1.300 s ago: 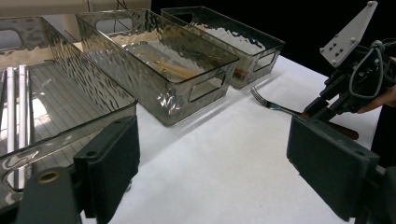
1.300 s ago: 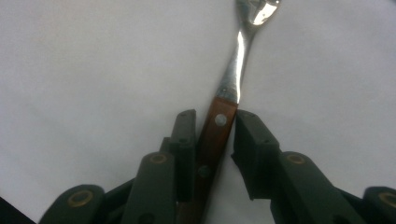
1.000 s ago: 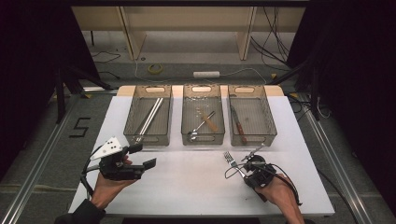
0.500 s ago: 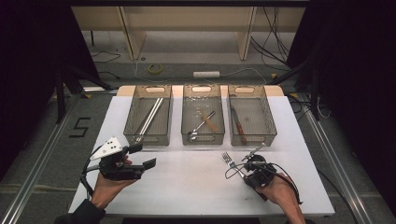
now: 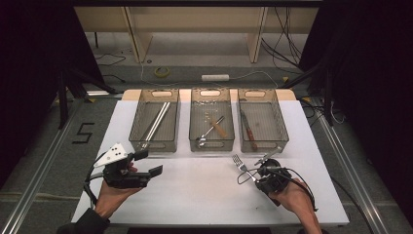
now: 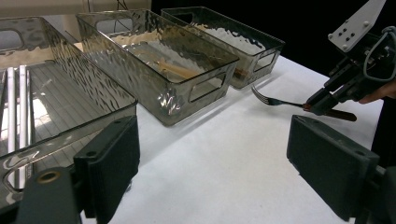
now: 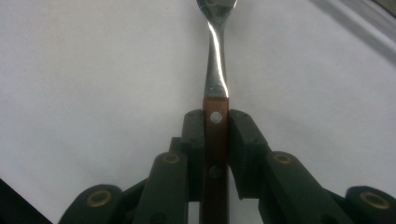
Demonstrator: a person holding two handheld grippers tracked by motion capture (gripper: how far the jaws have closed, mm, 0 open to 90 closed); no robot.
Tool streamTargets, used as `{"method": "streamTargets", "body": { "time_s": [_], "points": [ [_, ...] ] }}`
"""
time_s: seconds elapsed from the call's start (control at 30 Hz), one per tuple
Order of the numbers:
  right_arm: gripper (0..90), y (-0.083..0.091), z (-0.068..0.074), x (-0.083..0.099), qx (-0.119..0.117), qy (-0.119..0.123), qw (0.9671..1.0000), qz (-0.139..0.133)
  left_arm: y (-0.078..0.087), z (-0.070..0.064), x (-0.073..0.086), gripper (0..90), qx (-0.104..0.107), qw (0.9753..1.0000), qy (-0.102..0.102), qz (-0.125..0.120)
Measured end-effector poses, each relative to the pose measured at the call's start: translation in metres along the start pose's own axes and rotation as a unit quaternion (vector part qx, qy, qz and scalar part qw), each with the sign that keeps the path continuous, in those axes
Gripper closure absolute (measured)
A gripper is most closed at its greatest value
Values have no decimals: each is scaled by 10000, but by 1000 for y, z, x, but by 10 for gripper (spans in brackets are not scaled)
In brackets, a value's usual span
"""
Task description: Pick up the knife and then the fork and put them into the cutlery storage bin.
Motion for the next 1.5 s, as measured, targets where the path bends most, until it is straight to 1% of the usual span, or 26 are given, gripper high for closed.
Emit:
{"method": "streamTargets", "body": {
  "time_s": [0.17, 0.53, 0.63, 0.8, 1.0, 1.3, 1.5],
  "points": [
    [776, 7, -2, -1, 17, -10, 9999, -139, 0, 0, 0, 169, 0, 10000, 4, -27],
    [776, 19, -5, -9, 24, 105, 9993, -345, 0, 0, 0, 169, -9, 10000, 5, -27],
    [776, 22, -7, -12, 68, 111, 9991, -413, 0, 1, 0, 169, -15, 10000, 1, -20],
    [776, 29, -15, -20, 116, 132, 9985, -516, 0, 1, 0, 169, -21, 10000, 8, -32],
    [776, 38, -24, -28, 211, 99, 9975, -662, 1, 2, 0, 169, -31, 10000, 27, -44],
    [776, 40, -39, -38, 226, 32, 9967, -779, 1, 2, -1, 169, -35, 9999, 57, -80],
    [776, 42, -50, -43, 241, -81, 9961, -842, 1, 2, -1, 169, -29, 9999, 59, -87]
  ]
}}
Point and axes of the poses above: each handheld gripper's, and its own axes: y roughly backward along the jaws, x roughly out of its underside, z roughly to its left, the point moved 1 cm from there along -y, roughly forward along the jaws, and after that the axes turned 14 degrees about y, right-handed, at the moved point
